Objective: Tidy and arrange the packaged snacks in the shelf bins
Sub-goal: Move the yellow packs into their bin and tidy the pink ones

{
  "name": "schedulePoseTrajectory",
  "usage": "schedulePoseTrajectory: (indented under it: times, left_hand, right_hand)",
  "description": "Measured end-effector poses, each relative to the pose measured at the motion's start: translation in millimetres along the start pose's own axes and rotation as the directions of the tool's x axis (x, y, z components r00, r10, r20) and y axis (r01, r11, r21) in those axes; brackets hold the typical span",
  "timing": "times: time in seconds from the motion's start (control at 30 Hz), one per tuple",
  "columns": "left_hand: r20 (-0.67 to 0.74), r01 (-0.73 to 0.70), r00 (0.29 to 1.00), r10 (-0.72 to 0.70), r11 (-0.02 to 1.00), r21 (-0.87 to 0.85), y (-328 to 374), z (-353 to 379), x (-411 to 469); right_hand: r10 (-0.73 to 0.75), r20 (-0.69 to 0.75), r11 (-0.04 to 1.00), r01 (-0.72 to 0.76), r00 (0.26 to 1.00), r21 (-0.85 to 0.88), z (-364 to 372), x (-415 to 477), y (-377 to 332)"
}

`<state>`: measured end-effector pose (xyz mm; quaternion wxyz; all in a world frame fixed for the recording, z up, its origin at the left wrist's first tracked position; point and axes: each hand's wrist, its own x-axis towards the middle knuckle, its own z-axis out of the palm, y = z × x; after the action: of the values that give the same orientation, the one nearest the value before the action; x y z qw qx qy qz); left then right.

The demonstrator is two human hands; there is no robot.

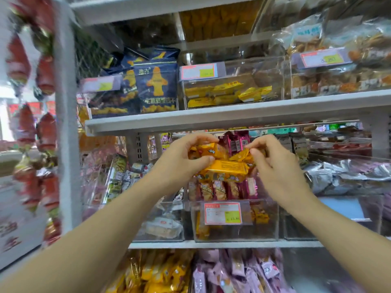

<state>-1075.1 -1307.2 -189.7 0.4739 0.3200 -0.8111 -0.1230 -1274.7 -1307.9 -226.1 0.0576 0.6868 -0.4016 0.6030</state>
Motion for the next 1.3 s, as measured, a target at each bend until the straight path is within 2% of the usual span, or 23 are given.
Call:
schedulePoseTrajectory:
  times: [0.2,0.33,0.47,0.57,0.67,0.77,0.87,1.0,1.17,1.3]
  left_hand:
    - [-0.013,0.005,1.000,-0.005,1.000,0.027,25,-34,-55]
    - [-0.012,0.057,0.998,-0.056,0.998,0.036,28,-50,-105]
    - [-0.026,0.154,0.988,-0.154,0.988,0.030,14,-56,-149]
    - [-0.013,0.253,0.968,-0.252,0.968,0.001,-9,-54,-177]
    - [-0.024,0.329,0.944,-0.330,0.944,-0.030,-38,-47,-201]
    - [-0.056,0.407,0.912,-0.406,0.914,0.007,-73,-40,-221]
    - [-0.085,0.515,0.856,-0.510,0.855,0.053,-112,-37,-235]
    - [-0.102,0.693,0.719,-0.687,0.720,0.035,-157,-36,-247]
    - [-0.059,0.812,0.556,-0.829,0.557,-0.175,-191,-34,-257]
    - [-0.072,0.811,0.497,-0.865,0.492,-0.315,-210,-39,-257]
  right_hand:
    - [-0.007,0.072,0.987,-0.005,0.997,0.162,4,-33,-46]
    - [0.005,0.192,0.956,-0.061,0.981,0.286,12,-66,-73]
    - [0.024,0.315,0.950,-0.120,0.949,0.290,31,-102,-79]
    - [0.080,0.402,0.924,-0.219,0.912,0.313,53,-127,-72]
    - [0.164,0.504,0.875,-0.361,0.848,0.323,78,-152,-62]
    - [0.245,0.576,0.837,-0.470,0.780,0.280,107,-173,-43]
    - [0.318,0.634,0.810,-0.550,0.705,0.206,136,-188,-24]
    - [0.399,0.679,0.737,-0.656,0.617,0.162,171,-196,-7]
    - [0.444,0.735,0.679,-0.728,0.512,0.097,205,-203,5]
    - [0.458,0.725,0.694,-0.717,0.515,0.071,218,-197,9]
